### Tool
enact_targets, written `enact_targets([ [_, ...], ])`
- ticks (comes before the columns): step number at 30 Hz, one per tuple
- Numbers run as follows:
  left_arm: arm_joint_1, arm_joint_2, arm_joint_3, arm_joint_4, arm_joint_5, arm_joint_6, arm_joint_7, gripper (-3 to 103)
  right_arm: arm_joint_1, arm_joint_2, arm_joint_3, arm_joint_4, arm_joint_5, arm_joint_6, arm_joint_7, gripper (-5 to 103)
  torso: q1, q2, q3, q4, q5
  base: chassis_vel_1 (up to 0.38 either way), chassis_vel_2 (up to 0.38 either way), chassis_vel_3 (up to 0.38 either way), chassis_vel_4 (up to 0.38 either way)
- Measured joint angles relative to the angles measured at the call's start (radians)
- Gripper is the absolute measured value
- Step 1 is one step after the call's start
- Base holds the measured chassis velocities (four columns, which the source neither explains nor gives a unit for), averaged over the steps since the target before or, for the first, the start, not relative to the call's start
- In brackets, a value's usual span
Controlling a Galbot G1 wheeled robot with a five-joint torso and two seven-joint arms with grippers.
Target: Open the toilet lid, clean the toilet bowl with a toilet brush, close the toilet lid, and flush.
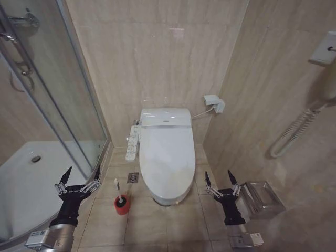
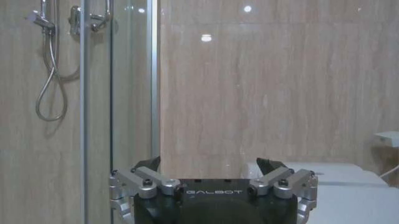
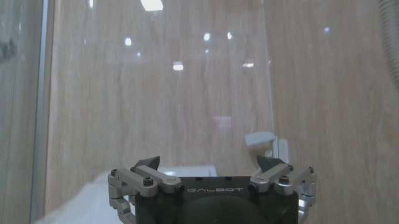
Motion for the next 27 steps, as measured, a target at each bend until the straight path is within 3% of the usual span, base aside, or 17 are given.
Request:
enact_targets([
  [2, 0.0, 0.0, 0.0, 0.0, 0.0, 0.0, 0.0, 100, 0.0, -0.008, -0.007, -0.007, -0.01, -0.02, 0.002, 100, 0.0, 0.0, 0.0, 0.0011, 0.0, -0.02, 0.074, 0.02, -0.036],
  [14, 0.0, 0.0, 0.0, 0.0, 0.0, 0.0, 0.0, 100, 0.015, -0.063, -0.058, -0.1, -0.078, -0.053, -0.002, 100, -0.001, 0.0, 0.0, 0.0005, 0.0, 0.026, -0.022, -0.01, 0.026],
  [27, 0.0, 0.0, 0.0, 0.0, 0.0, 0.0, 0.0, 100, 0.033, -0.064, -0.109, -0.213, -0.131, -0.057, -0.006, 100, -0.001, 0.0, 0.0, 0.0004, 0.0, 0.0, 0.0, 0.0, 0.0],
])
